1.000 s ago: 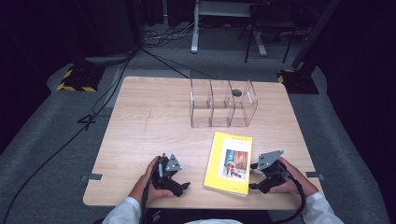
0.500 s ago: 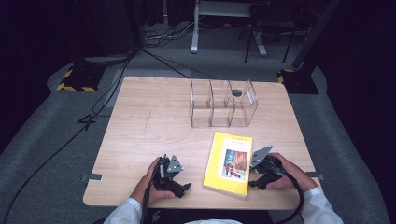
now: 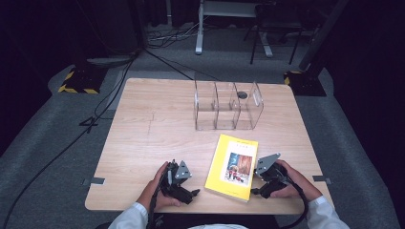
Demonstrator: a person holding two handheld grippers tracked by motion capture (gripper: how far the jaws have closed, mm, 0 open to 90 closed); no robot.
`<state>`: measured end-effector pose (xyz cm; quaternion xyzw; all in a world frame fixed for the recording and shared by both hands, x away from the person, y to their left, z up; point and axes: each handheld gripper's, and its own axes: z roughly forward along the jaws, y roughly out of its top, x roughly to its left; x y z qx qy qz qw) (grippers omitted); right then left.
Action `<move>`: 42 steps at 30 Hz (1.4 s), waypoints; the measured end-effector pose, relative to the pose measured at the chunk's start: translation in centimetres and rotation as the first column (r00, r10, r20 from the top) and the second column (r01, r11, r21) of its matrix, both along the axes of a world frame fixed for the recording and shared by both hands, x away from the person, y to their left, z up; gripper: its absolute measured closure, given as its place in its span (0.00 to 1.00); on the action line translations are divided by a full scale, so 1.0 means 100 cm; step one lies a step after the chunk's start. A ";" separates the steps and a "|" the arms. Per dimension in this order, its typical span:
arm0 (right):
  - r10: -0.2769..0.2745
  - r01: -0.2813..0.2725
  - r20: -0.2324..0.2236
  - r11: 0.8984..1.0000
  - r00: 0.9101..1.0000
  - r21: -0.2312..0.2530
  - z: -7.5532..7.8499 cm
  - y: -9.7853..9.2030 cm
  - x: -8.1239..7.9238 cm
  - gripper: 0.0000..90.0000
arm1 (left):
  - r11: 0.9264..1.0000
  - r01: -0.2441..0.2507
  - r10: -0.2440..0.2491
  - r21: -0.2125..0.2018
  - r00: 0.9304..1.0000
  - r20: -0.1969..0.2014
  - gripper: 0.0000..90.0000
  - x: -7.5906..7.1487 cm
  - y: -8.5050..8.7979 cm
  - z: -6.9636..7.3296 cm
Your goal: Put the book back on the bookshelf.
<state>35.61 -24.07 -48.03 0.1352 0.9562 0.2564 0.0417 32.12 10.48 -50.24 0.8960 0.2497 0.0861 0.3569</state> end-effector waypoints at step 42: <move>-0.142 0.116 0.045 0.922 0.989 0.369 0.047 -0.011 -0.008 0.30 | 0.984 0.162 -0.175 0.069 0.948 0.265 0.81 -0.033 -0.086 0.025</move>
